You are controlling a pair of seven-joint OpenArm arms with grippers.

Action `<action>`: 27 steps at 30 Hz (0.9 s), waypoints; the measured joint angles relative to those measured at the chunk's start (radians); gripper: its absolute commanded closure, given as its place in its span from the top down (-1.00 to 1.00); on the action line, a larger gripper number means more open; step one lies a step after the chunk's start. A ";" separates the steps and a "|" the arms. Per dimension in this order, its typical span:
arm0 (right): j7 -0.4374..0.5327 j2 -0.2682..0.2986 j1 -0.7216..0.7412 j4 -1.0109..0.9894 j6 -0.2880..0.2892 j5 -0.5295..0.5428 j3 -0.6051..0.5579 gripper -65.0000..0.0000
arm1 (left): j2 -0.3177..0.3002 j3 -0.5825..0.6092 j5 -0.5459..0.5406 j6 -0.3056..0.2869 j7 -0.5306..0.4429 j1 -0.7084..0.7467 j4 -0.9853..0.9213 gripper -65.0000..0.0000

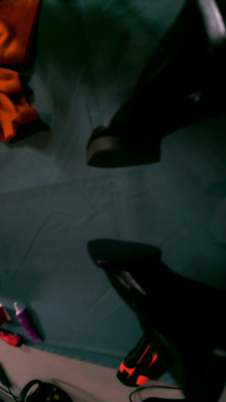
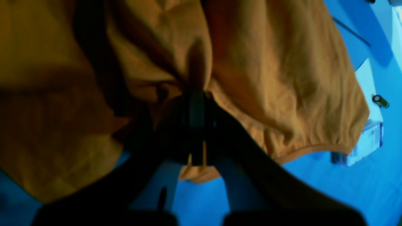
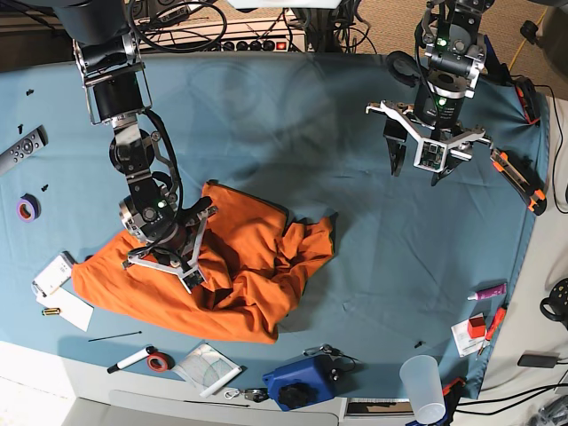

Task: Layout the t-shirt on the table in an organized manner, then fold the t-shirt properly
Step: 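Grasp another shirt edge with the right gripper and pull it outward, then reach the left gripper to the shirt's bunched middle and grasp it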

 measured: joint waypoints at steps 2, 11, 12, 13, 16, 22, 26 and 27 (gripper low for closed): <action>-0.034 0.000 -0.002 0.033 0.000 0.002 0.013 -1.00 | 0.000 0.000 0.000 0.000 0.000 0.000 0.000 0.12; -0.179 0.033 -0.064 0.332 0.000 0.129 0.192 -1.00 | 0.000 0.000 -0.001 -0.002 0.000 0.000 0.000 0.12; -0.180 0.034 -0.097 0.351 0.000 0.129 0.227 -1.00 | 0.000 0.000 0.000 0.000 0.000 0.000 0.000 0.12; -0.188 0.033 -0.134 0.367 0.002 0.130 0.263 -1.00 | 0.000 0.000 0.000 0.000 0.000 0.000 0.000 0.12; -0.200 0.031 -0.238 0.422 0.009 0.167 0.388 -1.00 | 0.001 0.000 -0.001 -0.001 0.000 0.000 0.000 0.12; -0.166 0.031 -0.375 0.481 0.050 0.241 0.679 -1.00 | -0.002 -0.001 -0.072 -0.082 0.000 -0.002 0.000 0.12; -0.140 0.031 -0.416 0.480 0.098 0.325 0.821 -1.00 | -0.002 0.000 -0.137 -0.209 -0.002 -0.003 0.000 0.12; -0.142 0.031 -0.417 0.480 0.106 0.344 0.838 -1.00 | -0.002 0.000 -0.150 -0.239 -0.001 -0.007 0.000 0.12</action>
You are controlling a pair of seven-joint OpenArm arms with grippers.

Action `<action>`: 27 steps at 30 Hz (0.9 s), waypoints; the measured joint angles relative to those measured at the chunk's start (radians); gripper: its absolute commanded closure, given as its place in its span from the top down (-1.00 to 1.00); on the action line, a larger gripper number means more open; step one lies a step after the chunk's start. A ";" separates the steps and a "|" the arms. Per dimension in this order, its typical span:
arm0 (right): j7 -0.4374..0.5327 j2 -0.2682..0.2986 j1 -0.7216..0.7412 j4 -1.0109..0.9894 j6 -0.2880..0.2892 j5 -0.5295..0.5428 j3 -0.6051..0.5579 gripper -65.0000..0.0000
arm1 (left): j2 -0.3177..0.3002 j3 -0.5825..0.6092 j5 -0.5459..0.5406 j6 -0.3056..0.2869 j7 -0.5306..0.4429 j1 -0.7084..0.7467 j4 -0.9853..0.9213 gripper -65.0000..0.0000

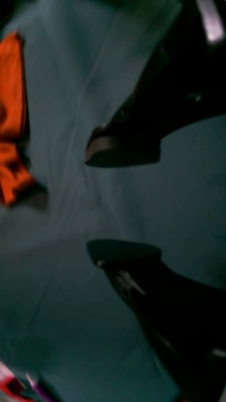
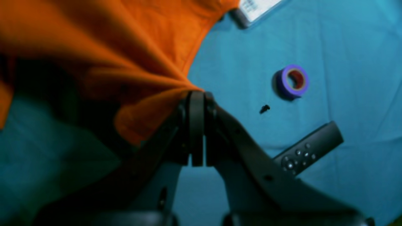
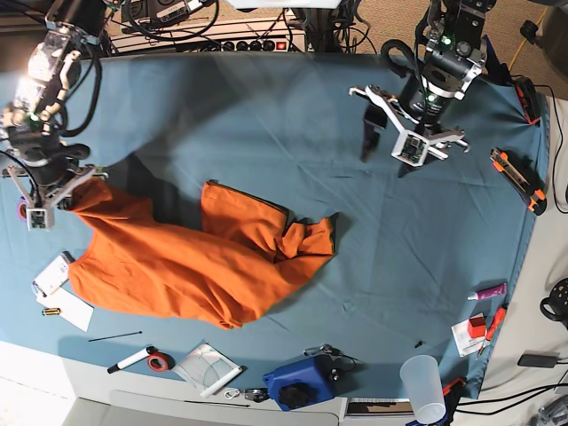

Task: Layout the t-shirt on the table in an organized manner, then fold the t-shirt properly
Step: 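Reach the left gripper to the shirt's bunched middle and grasp it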

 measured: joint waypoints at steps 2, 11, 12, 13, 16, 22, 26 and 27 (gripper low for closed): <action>-0.001 -0.001 0.000 0.000 0.016 0.006 0.023 -1.00 | 0.000 0.000 -0.012 -0.042 0.000 -0.025 0.000 0.12; 0.077 -0.003 0.029 0.000 0.013 -0.016 0.049 -1.00 | 0.000 0.012 -0.090 -0.125 -0.008 -0.175 -0.098 0.00; 0.096 -0.003 0.040 0.000 -0.004 -0.034 0.049 -1.00 | 0.000 0.031 -0.095 -0.127 -0.010 -0.197 -0.131 0.00; 0.103 -0.003 0.053 0.000 -0.025 -0.058 0.049 -1.00 | 0.000 0.056 -0.094 -0.124 -0.011 -0.222 -0.169 0.00; 0.119 -0.003 0.087 -0.016 -0.053 -0.092 0.050 -1.00 | 0.000 0.158 -0.093 -0.119 -0.015 -0.306 -0.290 0.00; 0.116 -0.038 0.150 -0.212 -0.048 -0.079 0.049 -1.00 | 0.107 0.338 -0.025 -0.040 -0.032 -0.459 -0.468 0.00; 0.116 -0.041 0.169 -0.285 -0.039 -0.084 0.049 -1.00 | 0.182 0.372 -0.014 -0.002 -0.024 -0.528 -0.555 0.00; 0.117 -0.041 0.170 -0.286 -0.035 -0.084 0.049 -1.00 | 0.200 0.372 -0.014 0.001 -0.025 -0.542 -0.576 0.00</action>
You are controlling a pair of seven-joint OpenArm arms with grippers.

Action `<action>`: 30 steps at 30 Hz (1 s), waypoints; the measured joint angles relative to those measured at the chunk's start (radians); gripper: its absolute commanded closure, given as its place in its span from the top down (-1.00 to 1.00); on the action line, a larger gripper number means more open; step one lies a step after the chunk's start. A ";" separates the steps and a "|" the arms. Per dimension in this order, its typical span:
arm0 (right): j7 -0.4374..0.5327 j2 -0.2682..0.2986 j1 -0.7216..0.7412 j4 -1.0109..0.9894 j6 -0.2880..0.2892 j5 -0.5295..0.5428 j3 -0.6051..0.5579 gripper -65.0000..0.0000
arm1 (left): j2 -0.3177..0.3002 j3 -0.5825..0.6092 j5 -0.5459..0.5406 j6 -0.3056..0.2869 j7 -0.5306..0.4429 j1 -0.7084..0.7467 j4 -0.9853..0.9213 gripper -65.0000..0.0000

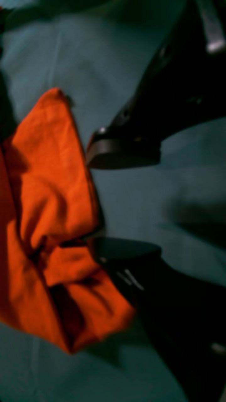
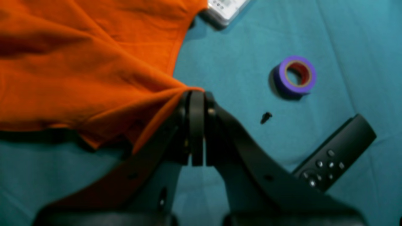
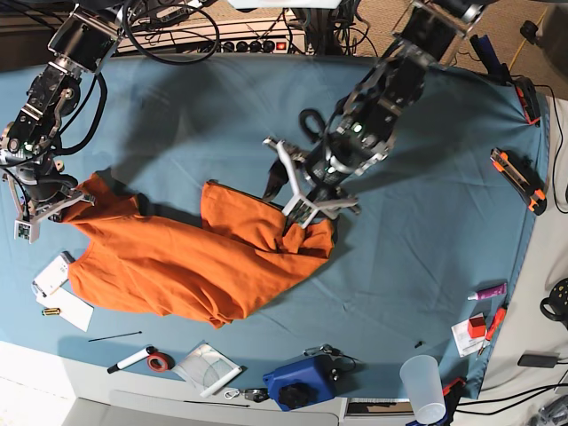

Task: Layout the t-shirt on the table in an organized manner, then fold the t-shirt properly
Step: 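Reach the left gripper to the shirt's bunched middle and grasp it, then pull the grasped fabric with the left gripper away from the right gripper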

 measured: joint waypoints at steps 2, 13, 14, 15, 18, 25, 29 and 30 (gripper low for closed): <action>0.001 0.000 0.002 0.000 0.011 0.002 0.000 -1.00 | 0.033 0.000 0.019 0.015 0.000 -0.034 -0.051 0.00; 0.000 0.000 0.002 0.000 0.011 0.000 0.000 -1.00 | 0.152 -0.001 0.023 0.077 0.034 -0.191 -0.352 -0.08; 0.000 0.000 0.002 0.000 0.011 0.000 0.000 -1.00 | 0.154 -0.001 0.023 0.077 0.046 -0.193 -0.352 -0.22; 0.001 0.000 0.002 0.000 0.011 0.002 0.000 -1.00 | 0.154 -0.001 0.023 0.077 0.046 -0.190 -0.352 -0.42; 0.009 0.001 0.002 0.000 0.034 0.000 0.000 -1.00 | 0.154 0.000 0.032 0.099 0.048 -0.185 -0.351 -1.00; 0.042 0.033 0.086 -0.002 0.056 0.026 0.000 -1.00 | 0.063 0.001 0.271 0.228 0.231 -0.183 -0.219 -1.00; 0.048 0.083 0.185 0.000 0.057 0.066 0.000 -1.00 | -0.047 -0.002 0.305 0.258 0.271 -0.185 -0.071 -1.00; 0.049 0.093 0.205 0.000 0.056 0.067 0.000 -1.00 | -0.067 0.001 0.306 0.255 0.280 -0.191 -0.037 -1.00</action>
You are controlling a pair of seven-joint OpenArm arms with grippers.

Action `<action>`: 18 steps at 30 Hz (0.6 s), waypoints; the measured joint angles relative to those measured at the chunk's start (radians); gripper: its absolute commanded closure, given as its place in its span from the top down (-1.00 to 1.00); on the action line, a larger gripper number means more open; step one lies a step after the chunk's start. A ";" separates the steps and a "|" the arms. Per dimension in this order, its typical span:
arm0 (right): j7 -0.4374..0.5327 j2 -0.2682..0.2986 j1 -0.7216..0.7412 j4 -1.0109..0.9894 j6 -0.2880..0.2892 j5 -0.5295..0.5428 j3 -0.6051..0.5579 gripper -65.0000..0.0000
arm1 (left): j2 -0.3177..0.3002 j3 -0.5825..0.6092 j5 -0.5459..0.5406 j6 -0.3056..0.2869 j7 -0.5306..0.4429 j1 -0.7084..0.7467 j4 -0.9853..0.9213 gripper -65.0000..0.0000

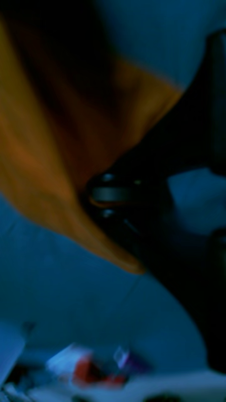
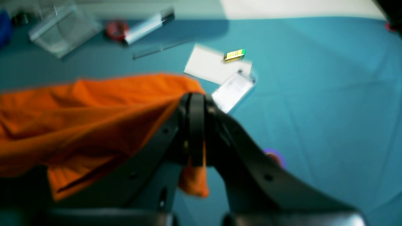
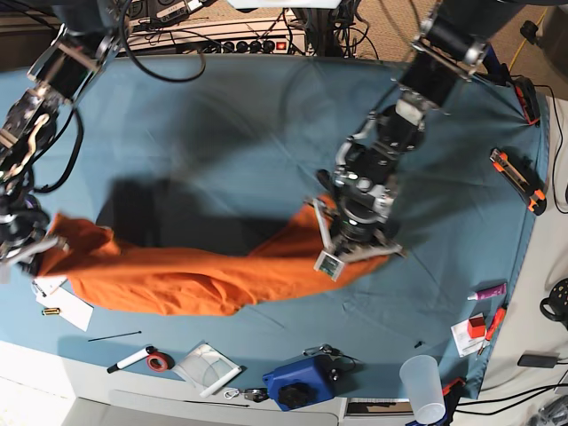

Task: Layout the t-shirt on the table in an organized manner, then fold the t-shirt properly
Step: 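Pull the grasped fabric with the left gripper away from the right gripper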

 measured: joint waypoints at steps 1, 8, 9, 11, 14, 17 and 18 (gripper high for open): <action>-0.002 0.006 0.018 0.000 -0.001 -0.001 0.000 -1.00 | -0.019 0.002 -0.003 -0.004 0.013 -0.007 0.027 -1.00; 0.001 0.010 0.124 -0.071 0.002 0.005 0.001 -1.00 | -0.141 -0.057 0.034 -0.006 0.036 -0.092 0.064 -1.00; 0.000 0.010 0.148 -0.106 0.002 0.006 0.001 -1.00 | -0.154 -0.066 0.024 -0.006 0.036 -0.111 0.064 -1.00; -0.012 0.010 0.200 -0.182 0.001 0.024 0.003 -1.00 | -0.181 -0.073 -0.010 -0.006 0.033 -0.146 0.065 -1.00; -0.050 0.010 0.253 -0.256 0.025 0.068 0.002 -1.00 | -0.206 -0.074 -0.043 -0.004 0.032 -0.161 0.067 -1.00; -0.081 0.010 0.264 -0.283 0.042 0.079 0.002 -1.00 | -0.214 -0.073 -0.047 -0.005 0.039 -0.144 0.064 -1.00; -0.081 0.010 0.264 -0.288 0.042 0.074 0.002 -1.00 | -0.214 -0.073 -0.048 -0.005 0.039 -0.142 0.061 -1.00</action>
